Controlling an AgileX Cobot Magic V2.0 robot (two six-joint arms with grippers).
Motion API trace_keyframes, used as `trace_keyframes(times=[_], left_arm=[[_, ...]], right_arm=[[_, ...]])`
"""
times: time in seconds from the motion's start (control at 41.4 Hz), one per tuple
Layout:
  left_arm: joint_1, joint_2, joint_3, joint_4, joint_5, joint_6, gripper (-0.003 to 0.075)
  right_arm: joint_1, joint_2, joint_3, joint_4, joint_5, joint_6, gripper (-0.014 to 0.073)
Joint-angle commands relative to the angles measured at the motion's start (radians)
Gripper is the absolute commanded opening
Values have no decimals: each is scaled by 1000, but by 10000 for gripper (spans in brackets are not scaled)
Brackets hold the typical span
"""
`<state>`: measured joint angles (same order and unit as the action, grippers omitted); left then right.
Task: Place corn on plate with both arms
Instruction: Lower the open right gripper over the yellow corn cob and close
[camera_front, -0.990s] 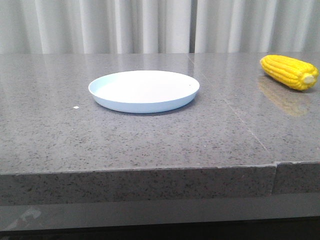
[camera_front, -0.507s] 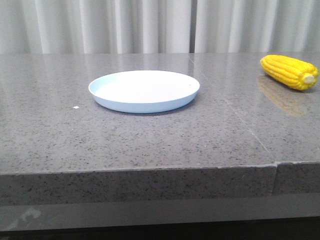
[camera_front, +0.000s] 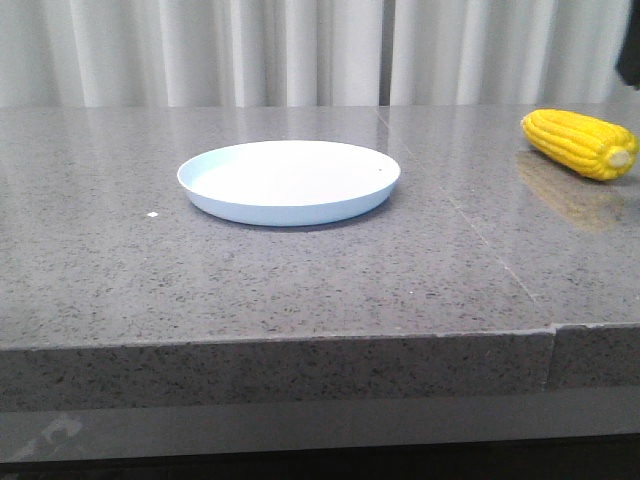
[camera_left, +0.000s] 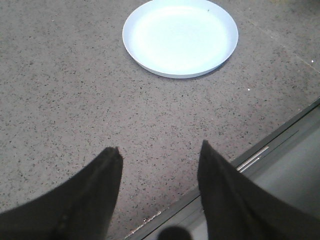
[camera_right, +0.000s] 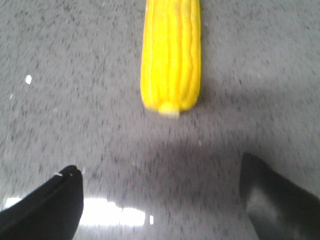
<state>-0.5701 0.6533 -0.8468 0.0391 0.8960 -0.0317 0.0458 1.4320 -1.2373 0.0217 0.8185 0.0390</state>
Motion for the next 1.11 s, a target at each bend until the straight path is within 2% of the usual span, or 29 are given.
trace_keyframes(times=[0.0, 0.459, 0.772, 0.821, 0.869, 0.99, 1.014, 1.086], left_arm=[[-5, 0, -25, -7, -67, -12, 347], [-5, 0, -25, -7, -67, -12, 347], [-5, 0, -25, -7, -67, -12, 347], [-5, 0, -25, -7, -67, -12, 347], [-5, 0, -25, -7, -67, -12, 347], [-5, 0, -25, -7, -67, -12, 347], [-5, 0, -25, -7, -67, -12, 347], [-5, 0, -25, -7, -67, -12, 347]], right_arm=[[3, 71, -116, -14, -34, -9, 654], [3, 402, -449, -22, -34, -9, 654], [3, 489, -506, -22, -16, -9, 650], [3, 489, -506, -29, -13, -9, 629], [3, 489, -506, -38, -11, -9, 570], [3, 489, -506, -48, -2, -9, 306], [3, 489, -506, -48, -1, -9, 275], [3, 486, -506, -48, 3, -9, 251]])
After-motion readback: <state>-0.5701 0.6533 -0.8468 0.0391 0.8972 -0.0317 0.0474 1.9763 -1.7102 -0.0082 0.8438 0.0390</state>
